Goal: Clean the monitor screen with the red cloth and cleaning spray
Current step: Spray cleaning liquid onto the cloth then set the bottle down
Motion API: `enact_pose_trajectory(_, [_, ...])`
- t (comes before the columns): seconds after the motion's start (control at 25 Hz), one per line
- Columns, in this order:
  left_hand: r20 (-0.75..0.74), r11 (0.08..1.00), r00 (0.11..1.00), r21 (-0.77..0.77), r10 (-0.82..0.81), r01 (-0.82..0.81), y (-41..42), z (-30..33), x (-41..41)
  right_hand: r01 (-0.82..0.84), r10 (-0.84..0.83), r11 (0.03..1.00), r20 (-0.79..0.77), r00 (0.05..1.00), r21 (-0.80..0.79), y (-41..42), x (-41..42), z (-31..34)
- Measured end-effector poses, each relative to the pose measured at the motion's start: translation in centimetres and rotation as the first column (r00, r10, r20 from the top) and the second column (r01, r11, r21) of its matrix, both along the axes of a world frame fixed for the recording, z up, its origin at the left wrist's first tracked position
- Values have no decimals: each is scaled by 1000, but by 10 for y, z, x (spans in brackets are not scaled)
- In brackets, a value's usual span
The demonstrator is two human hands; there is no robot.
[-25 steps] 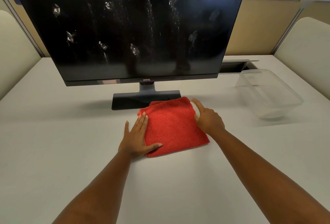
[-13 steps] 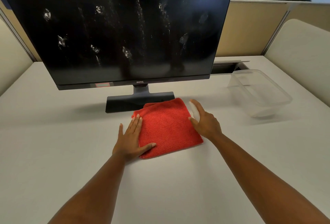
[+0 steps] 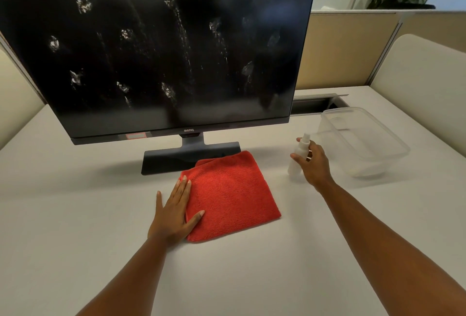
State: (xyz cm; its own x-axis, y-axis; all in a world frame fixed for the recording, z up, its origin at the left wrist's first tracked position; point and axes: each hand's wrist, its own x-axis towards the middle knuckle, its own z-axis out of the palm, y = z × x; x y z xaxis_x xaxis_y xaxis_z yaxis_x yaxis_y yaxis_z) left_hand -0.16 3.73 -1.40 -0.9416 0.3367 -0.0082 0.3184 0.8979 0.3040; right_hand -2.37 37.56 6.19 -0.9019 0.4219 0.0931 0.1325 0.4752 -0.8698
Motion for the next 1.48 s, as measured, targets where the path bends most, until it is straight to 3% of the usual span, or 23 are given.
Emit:
enact_pose_trajectory(0.36, [17,999,999,-6,-32,32,1,10,1,183,-185,982,-70,980,-37,23,-22,7])
enact_pose_trajectory(0.56, [29,999,999,10,33,-33,4,7,2,81,-80,997,-8,997,12,21,-53,0])
enact_pose_trajectory(0.96, [20,1000,1000,0,17,-17,5,10,2,37,-42,995,55,998,90,27,-57,-8])
enact_pose_trajectory(1.32, [15,1000,1000,-9,15,-15,4,9,1,187,-199,968,59,978,166,22,-62,-3])
enact_pose_trajectory(1.48, [11,1000,1000,-1,17,-17,4,8,1,148,-150,987,25,988,58,21,-60,-3])
